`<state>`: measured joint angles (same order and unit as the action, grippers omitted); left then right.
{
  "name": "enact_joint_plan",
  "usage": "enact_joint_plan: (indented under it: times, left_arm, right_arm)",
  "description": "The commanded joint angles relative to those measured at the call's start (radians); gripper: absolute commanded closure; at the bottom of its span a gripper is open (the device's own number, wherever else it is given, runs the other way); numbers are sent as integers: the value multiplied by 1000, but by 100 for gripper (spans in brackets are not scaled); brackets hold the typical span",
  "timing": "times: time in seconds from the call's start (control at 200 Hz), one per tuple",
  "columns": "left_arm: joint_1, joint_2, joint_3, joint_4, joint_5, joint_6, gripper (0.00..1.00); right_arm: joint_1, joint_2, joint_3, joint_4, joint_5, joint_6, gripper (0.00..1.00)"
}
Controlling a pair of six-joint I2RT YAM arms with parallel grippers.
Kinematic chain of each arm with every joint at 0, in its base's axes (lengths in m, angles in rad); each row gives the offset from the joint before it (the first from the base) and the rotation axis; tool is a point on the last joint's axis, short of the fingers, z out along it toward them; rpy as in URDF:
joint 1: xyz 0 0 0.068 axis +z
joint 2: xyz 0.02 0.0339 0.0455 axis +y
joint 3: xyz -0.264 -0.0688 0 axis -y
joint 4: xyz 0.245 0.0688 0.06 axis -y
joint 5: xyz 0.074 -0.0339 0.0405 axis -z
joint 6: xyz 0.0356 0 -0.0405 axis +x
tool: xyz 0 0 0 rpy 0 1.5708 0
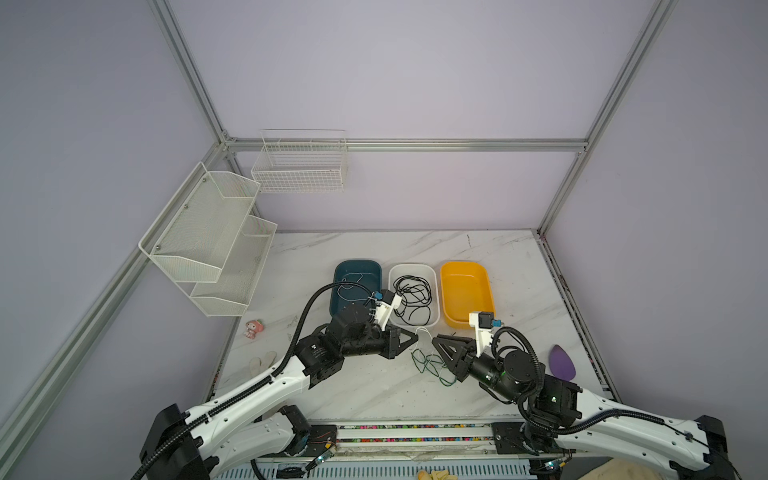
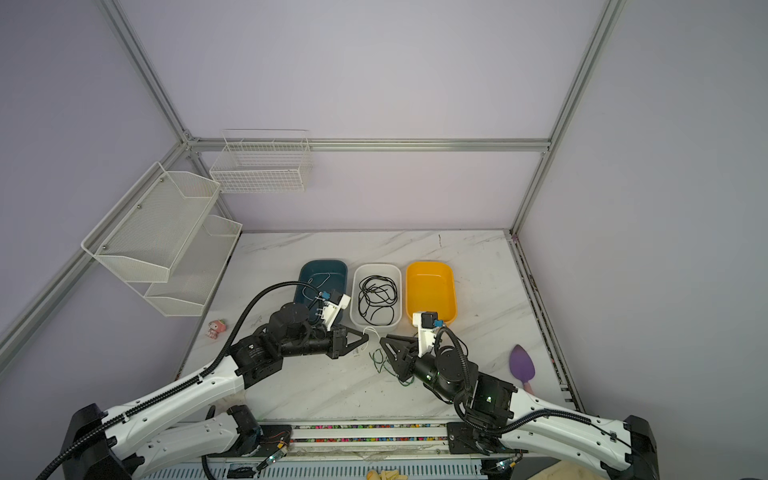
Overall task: Untangle the cables
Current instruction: 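Move the left gripper to the white wire in the right gripper and grasp it, then open the right gripper to release the white wire while the left holds it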
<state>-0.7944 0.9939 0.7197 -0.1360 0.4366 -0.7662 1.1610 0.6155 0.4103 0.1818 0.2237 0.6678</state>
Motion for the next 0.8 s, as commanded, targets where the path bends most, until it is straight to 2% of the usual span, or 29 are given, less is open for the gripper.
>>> enact_joint_plan:
  times: [0.0,0.09,0.175,0.33,0.445,0.795]
  left_arm:
    - [-3,-49,31,-65,-7,15,100]
    - [-3,-78,66,-109,-19,8,100]
    - [-3,-94,111,-156,-24,4,100]
    - [-3,-90,189,-240,-36,-3,100]
    - [-2,-83,217,-260,-33,-19,100]
    - [-2,-95,224,-246,-15,-90,100]
  right_arm:
    - [-3,-20,-31,-33,76,45,60]
    - [-3,-20,-49,-34,91,58,53]
    - [-3,-9,-61,-25,88,43,51]
    - [-3,15,-110,109,-21,-37,44]
    - [-3,72,-134,171,-30,-84,42]
    - [-3,253,-185,404,75,-117,38]
